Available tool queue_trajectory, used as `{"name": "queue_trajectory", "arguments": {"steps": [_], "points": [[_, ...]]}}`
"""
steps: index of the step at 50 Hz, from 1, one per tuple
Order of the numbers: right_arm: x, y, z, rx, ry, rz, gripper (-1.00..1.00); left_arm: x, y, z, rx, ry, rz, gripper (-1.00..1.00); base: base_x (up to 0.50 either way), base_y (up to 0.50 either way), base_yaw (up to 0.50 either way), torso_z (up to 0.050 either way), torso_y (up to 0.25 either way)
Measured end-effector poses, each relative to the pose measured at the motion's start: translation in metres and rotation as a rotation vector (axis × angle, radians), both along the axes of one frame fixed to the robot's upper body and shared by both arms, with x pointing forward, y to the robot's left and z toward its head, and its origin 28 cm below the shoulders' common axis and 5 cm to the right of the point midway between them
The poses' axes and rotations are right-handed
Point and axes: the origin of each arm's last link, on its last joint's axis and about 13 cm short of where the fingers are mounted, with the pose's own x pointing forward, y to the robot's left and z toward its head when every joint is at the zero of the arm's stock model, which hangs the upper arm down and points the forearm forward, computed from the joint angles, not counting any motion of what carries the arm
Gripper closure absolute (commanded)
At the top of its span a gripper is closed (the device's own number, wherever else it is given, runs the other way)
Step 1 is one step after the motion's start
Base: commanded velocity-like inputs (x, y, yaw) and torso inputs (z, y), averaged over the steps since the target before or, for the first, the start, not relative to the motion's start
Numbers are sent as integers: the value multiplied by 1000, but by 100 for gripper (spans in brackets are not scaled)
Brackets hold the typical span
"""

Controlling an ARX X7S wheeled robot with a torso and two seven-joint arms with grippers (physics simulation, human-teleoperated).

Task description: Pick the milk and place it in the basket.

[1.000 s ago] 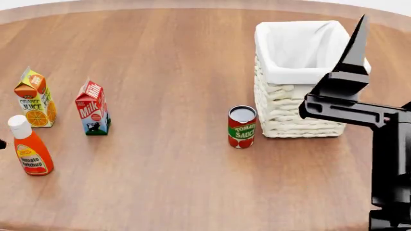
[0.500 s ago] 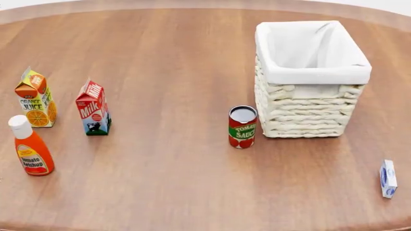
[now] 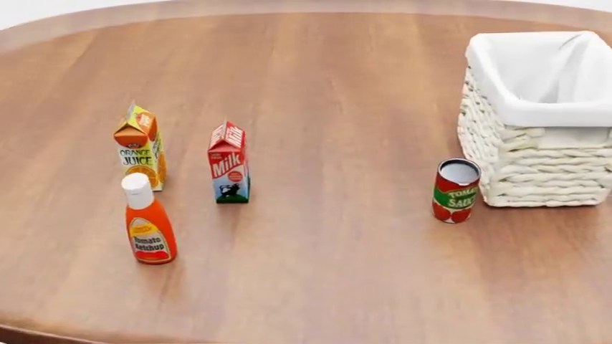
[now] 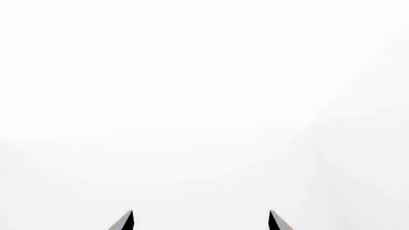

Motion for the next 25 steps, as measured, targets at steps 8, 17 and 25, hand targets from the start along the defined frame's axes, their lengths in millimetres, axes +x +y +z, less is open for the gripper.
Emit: {"name": "queue_trajectory", "arguments": {"steps": [8,17,25], "points": [[0,1,0,-4,0,4,-100,0,0,0,2,-2,2,-100,0,500,0,0,0],[1,2,-1,-10,4,4,-100,0,0,0,3,-3,5,-100,0,24,0,0,0],[1,2,-2,-17,10,-4,-100,0,0,0,3,-3,6,-100,0,0,0,0,0]]}}
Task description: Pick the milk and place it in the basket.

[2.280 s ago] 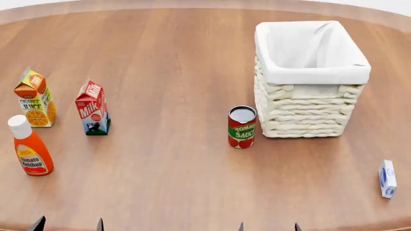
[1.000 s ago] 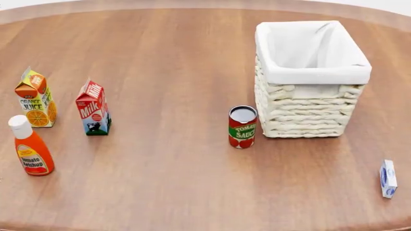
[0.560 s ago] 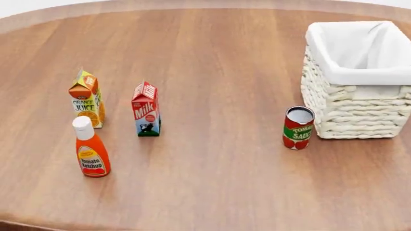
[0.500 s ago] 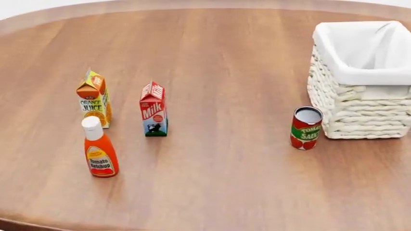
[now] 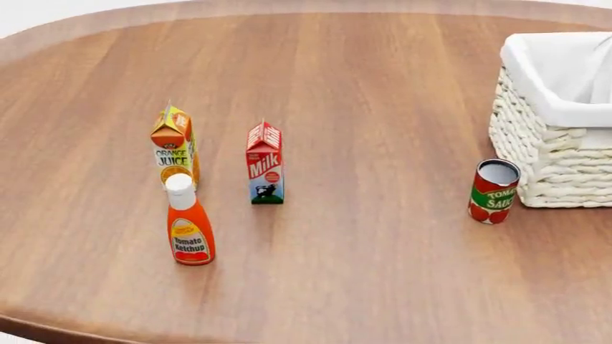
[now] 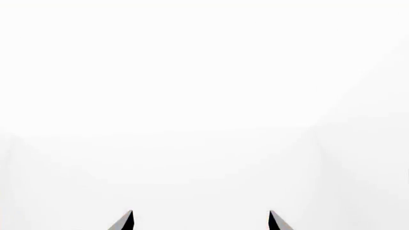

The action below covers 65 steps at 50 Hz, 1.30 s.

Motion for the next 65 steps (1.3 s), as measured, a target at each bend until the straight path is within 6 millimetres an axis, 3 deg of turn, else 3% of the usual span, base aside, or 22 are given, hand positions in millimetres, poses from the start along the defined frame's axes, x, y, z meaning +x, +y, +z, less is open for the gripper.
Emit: {"name": "queue_trajectory", "arguments": {"steps": [8,65], "points": [[-1,0,-1,-12,-5,2,-100,0,1,0,-1,-1,4,-100,114,0,0,0,0],[-2,3,-5,-58,-11,49,-100,0,2,0,-9,0,13,-100,500,0,0,0,1]]}}
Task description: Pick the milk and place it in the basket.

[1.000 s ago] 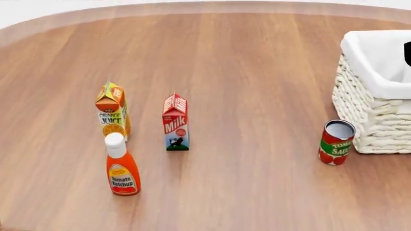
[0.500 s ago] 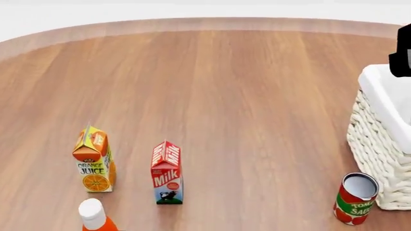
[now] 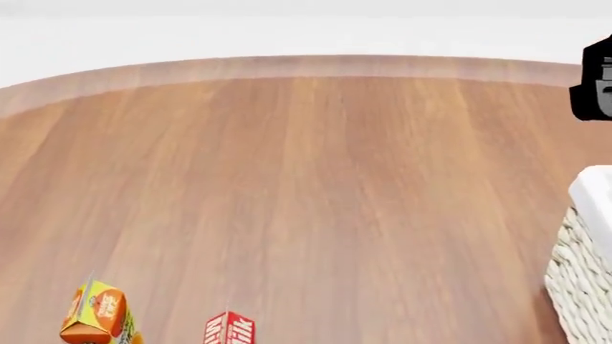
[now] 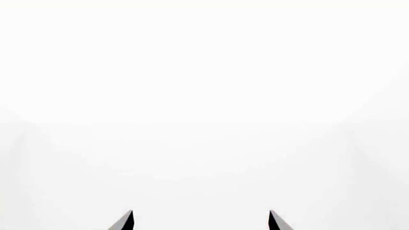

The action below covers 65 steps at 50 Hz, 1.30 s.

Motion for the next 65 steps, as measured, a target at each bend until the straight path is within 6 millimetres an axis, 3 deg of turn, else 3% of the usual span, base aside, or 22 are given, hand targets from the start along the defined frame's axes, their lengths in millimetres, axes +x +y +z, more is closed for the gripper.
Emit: {"name": "queue_trajectory", "arguments": {"steps": [38,50,65], "points": [[0,2,-3,-16,13,12,-100,-1,1,-1,-3,1,5,-100,500,-5,0,0,1],[5,3,-3,-45,50,9,-100,-1,1,-1,-3,3,4,-100,24,-1,0,0,0],[20,7,-2,-227,159,75,-100,-1,1,-2,2,8,-1,-100,0,0,0,0,0]]}}
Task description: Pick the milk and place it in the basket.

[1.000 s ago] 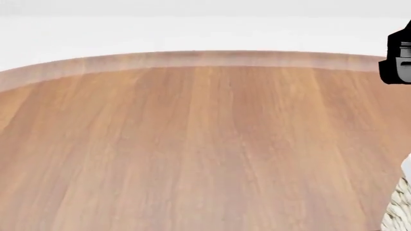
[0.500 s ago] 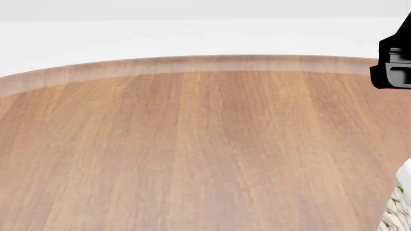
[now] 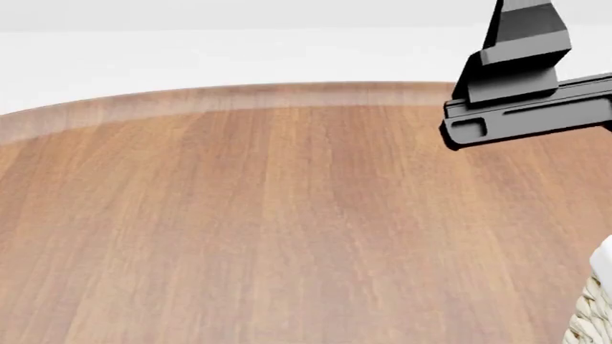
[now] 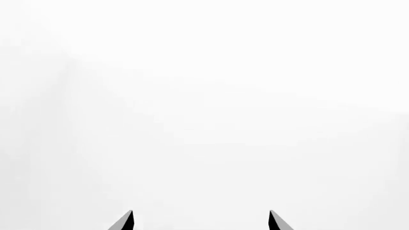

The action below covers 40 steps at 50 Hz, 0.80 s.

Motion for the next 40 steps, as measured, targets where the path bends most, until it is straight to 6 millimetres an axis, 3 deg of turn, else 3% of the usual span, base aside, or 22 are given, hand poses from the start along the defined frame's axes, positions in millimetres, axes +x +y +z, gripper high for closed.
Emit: {"name": "queue_trajectory", "arguments": {"steps": [17,40], "points": [[13,7,-8,-119,144,185,-100,0,0,1,5,0,3,-100,0,0,0,0,0],[20,11,-40,-302,351,409,-100,1,0,3,13,3,5,-100,0,0,0,0,0]]}}
